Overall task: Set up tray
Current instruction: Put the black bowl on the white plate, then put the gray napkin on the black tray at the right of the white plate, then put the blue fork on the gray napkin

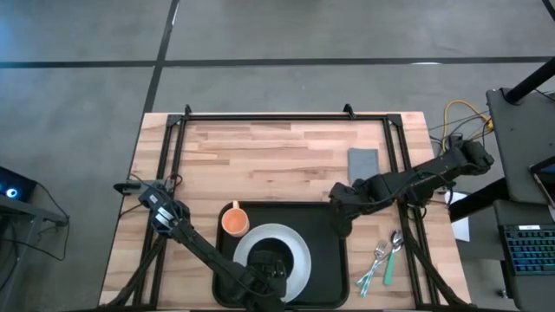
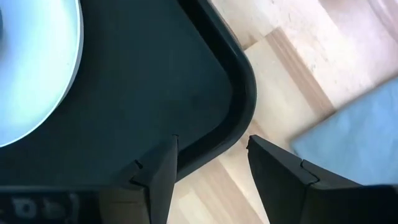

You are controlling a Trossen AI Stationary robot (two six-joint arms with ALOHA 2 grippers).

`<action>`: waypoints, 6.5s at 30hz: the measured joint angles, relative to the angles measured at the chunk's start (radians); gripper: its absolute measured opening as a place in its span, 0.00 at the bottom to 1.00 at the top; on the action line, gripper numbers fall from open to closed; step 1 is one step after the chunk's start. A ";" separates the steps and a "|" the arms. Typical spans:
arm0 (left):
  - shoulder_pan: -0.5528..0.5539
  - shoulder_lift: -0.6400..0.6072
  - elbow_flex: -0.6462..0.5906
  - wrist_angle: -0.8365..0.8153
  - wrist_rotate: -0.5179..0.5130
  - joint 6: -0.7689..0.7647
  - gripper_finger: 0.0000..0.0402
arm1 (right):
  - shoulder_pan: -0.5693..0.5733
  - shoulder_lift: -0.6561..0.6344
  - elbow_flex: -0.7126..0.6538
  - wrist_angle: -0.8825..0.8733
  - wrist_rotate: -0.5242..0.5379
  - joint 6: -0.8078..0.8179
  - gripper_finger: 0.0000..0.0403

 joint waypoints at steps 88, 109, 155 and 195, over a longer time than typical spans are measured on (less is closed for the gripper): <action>-0.016 -0.255 0.000 0.000 -0.117 -0.338 0.43 | -0.490 0.020 -0.538 0.332 0.211 0.104 0.10; -0.016 -0.256 -0.001 -0.007 -0.134 -0.338 0.43 | -0.194 -0.312 -0.308 0.119 -0.078 0.163 0.02; -0.171 -0.256 -0.024 -0.007 -0.318 -0.560 0.43 | 0.213 0.476 0.235 0.312 -0.135 0.479 0.11; -0.141 -0.277 -0.112 -0.054 -0.488 -0.706 0.43 | 0.456 0.030 0.082 -0.236 -0.108 0.713 0.42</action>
